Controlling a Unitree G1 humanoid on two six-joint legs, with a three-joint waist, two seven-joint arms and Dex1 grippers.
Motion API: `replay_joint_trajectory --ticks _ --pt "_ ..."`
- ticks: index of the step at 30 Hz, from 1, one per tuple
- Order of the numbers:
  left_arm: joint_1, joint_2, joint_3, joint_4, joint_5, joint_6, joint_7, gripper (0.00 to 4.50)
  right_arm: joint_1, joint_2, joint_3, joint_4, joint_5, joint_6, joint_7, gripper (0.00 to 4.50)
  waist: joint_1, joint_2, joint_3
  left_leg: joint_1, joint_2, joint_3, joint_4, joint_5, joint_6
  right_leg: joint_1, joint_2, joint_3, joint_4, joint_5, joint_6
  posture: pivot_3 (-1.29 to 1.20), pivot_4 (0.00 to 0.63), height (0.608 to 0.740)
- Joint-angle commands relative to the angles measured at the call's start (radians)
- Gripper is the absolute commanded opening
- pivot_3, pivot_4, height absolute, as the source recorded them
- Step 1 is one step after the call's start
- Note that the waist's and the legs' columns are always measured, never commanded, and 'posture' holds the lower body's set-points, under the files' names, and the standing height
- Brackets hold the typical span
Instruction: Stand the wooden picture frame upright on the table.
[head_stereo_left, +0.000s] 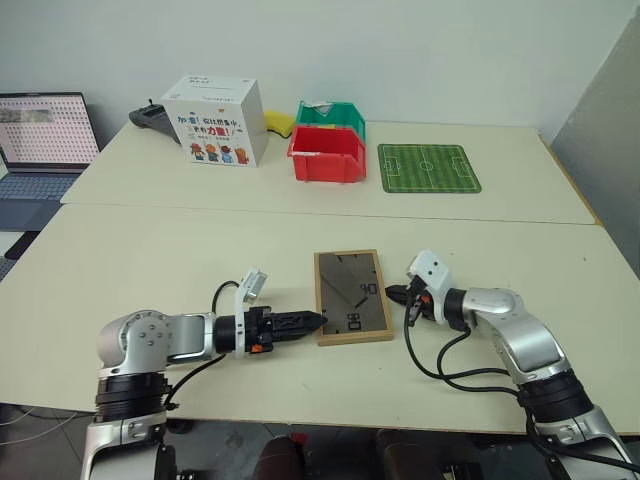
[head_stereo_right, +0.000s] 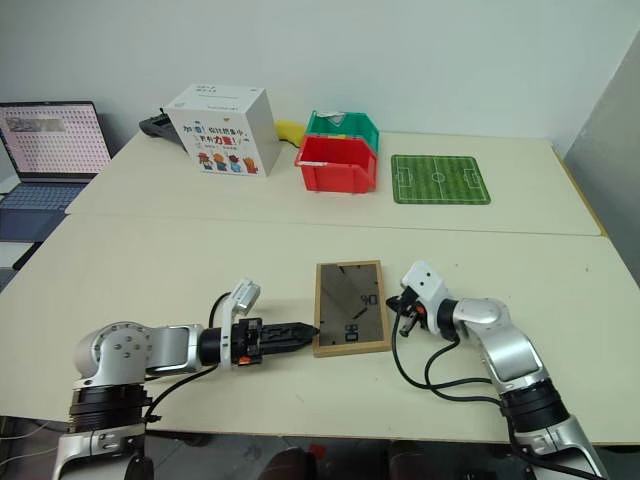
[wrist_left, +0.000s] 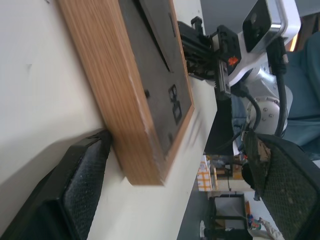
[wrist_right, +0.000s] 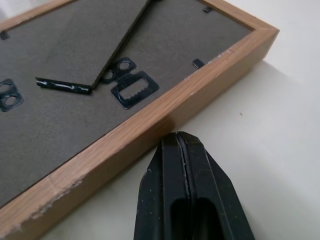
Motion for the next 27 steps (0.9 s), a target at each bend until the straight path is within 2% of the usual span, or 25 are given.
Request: replay_joint_trajectory --ticks 1,12,14,15,19,20,27 --pt "0.002 -0.056 -0.060 0.027 0.039 -0.041 0.028 4.46 -0.033 0.034 0.026 -0.014 0.000 -0.007 -0.010 0.00 0.003 0.000 0.000 0.003 0.000 0.000 -0.001 0.000 0.000 0.003 0.000 0.000 -0.001 0.000 0.000 0.00 0.150 0.740" --pt "0.012 -0.086 -0.063 -0.001 0.029 -0.071 0.033 4.46 -0.014 0.039 0.027 -0.020 -0.001 -0.002 -0.029 0.00 0.016 0.000 -0.001 0.005 -0.005 -0.001 -0.002 0.000 0.000 0.007 -0.004 0.000 -0.004 -0.001 0.001 0.00 0.150 0.740" --pt "0.016 -0.087 -0.058 -0.015 0.023 -0.069 0.037 4.10 -0.012 0.040 0.027 -0.022 0.000 -0.001 -0.031 0.00 0.016 0.000 -0.001 0.005 -0.005 -0.001 -0.002 0.000 0.000 0.007 -0.004 0.000 -0.004 -0.001 0.001 0.00 0.150 0.740" --pt "0.018 -0.086 -0.056 -0.019 0.021 -0.068 0.040 4.08 -0.011 0.041 0.027 -0.022 0.000 -0.001 -0.033 0.00 0.015 0.000 0.000 0.005 -0.005 -0.001 -0.002 0.000 0.000 0.007 -0.004 0.000 -0.004 -0.001 0.001 0.00 0.150 0.740" --pt "0.024 -0.069 -0.052 -0.033 0.016 -0.074 0.042 3.12 -0.017 0.046 0.019 -0.011 0.002 -0.001 -0.041 0.00 0.012 0.000 0.000 0.005 -0.005 -0.001 -0.002 0.000 0.000 0.007 -0.004 0.000 -0.004 -0.001 0.001 0.00 0.150 0.740" --pt "0.021 -0.067 -0.043 -0.036 0.010 -0.072 0.045 3.05 -0.018 0.048 0.016 -0.011 0.003 0.002 -0.045 0.00 0.012 0.000 0.000 0.005 -0.004 -0.001 -0.002 0.000 0.000 0.006 -0.004 0.000 -0.004 -0.001 0.001 0.00 0.150 0.740" --pt "-0.007 -0.076 0.024 -0.053 -0.028 -0.052 0.079 1.59 -0.044 0.041 -0.013 0.005 0.007 -0.006 -0.062 0.00 0.011 -0.001 0.000 0.005 -0.004 -0.001 -0.003 0.000 0.000 0.006 -0.004 0.000 -0.005 -0.001 0.001 0.00 0.150 0.740"
